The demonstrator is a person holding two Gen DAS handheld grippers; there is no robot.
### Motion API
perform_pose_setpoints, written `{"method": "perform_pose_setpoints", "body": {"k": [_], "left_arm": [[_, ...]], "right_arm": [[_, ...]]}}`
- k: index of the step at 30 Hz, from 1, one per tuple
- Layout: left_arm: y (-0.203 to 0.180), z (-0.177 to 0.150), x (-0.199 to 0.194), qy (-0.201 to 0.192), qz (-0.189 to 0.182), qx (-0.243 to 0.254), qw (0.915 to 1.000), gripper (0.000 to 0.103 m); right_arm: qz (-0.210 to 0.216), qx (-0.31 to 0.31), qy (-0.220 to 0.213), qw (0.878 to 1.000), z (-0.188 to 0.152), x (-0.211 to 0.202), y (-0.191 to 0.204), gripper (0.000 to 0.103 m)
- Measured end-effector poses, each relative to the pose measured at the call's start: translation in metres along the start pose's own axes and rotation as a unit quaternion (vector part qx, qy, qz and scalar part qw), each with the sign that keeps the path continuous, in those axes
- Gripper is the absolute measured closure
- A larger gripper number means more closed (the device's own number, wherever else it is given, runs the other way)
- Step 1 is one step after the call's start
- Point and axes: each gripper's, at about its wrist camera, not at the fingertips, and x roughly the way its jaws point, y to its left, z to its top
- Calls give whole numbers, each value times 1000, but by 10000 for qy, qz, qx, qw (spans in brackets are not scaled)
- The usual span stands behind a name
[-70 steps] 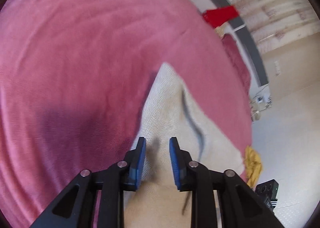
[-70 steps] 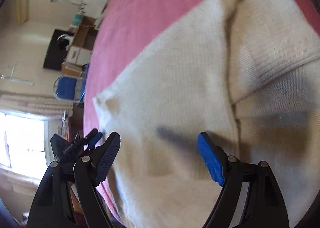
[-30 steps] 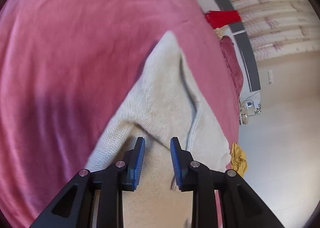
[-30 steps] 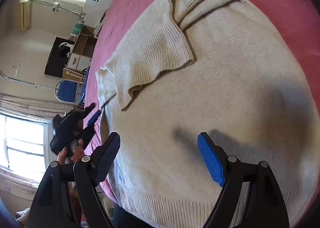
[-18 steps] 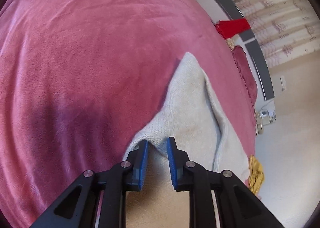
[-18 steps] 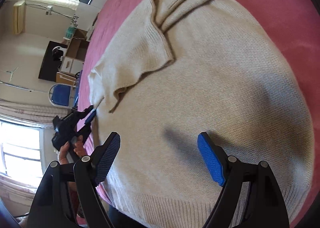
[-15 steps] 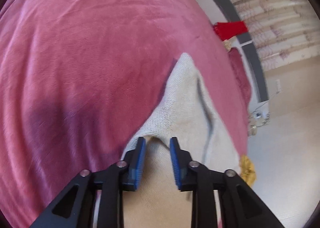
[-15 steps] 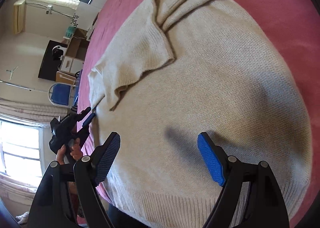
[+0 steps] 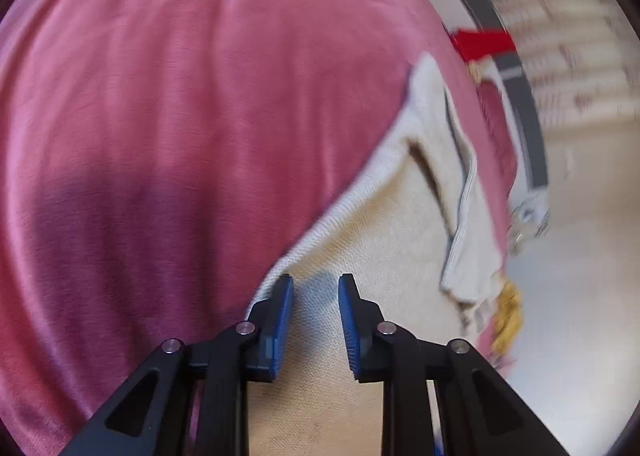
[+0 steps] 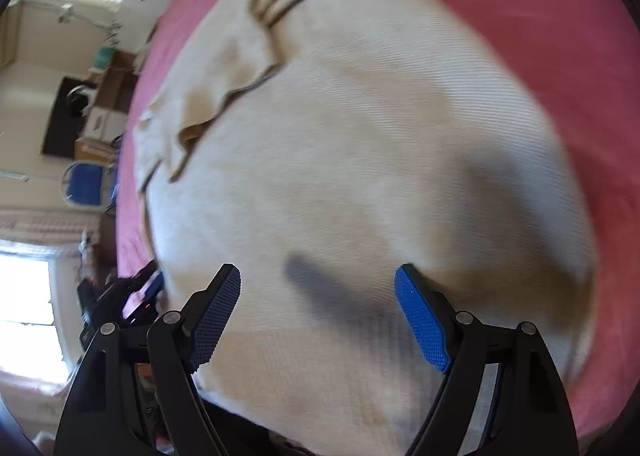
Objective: Fold clothes
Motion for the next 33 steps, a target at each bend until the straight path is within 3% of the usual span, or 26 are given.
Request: {"method": "perform_pose_setpoints", "body": {"k": [3,7,9,12,14,17,20,24,25,28,31,33], "left_arm": [[-4,-6,-34,-167,-96,306,9993,77],[-9,-35,-67,-227,-373,654,9969,76],[-10,-57,-66,-11,-409,850,9955,76],[-3,-86,-49,177,247,1196,9924,75],[16,-92,-43,226,365,977,9943,81],[28,-95,-57,208,248,746,9967,82],[25,-100,-82,75,92,831,9965,77],[9,-114,-91,169,-110,1306,9912,76],[5,-118,-84,218,30,1481,9887,76],[12,-127,-52,613,721,1455,9848,76],[14,-131,-60,471,718,1613,9832,76],[11,-134,-70,402,781,1826,9792,75]], "right_arm": [[-55,-115,-33,9999,-4,-14,-3,21],[744,-493,189,9958,-20,-20,7,21],[894,-499,386,9940,-29,-13,5,21],[423,-302,508,9974,-37,-2,-13,23],[415,-42,396,9983,-38,-6,-28,28],[100,-19,276,9996,-36,-19,-36,31],[-38,-275,228,9994,-39,-33,-32,30],[563,-334,19,9979,-47,-58,-28,23],[599,-367,-19,9975,-49,-61,-26,22],[169,-523,215,9983,-52,-51,-23,22],[-1254,-660,393,9891,-57,-47,-41,22],[-1514,-454,351,9868,-59,-57,-60,22]]}}
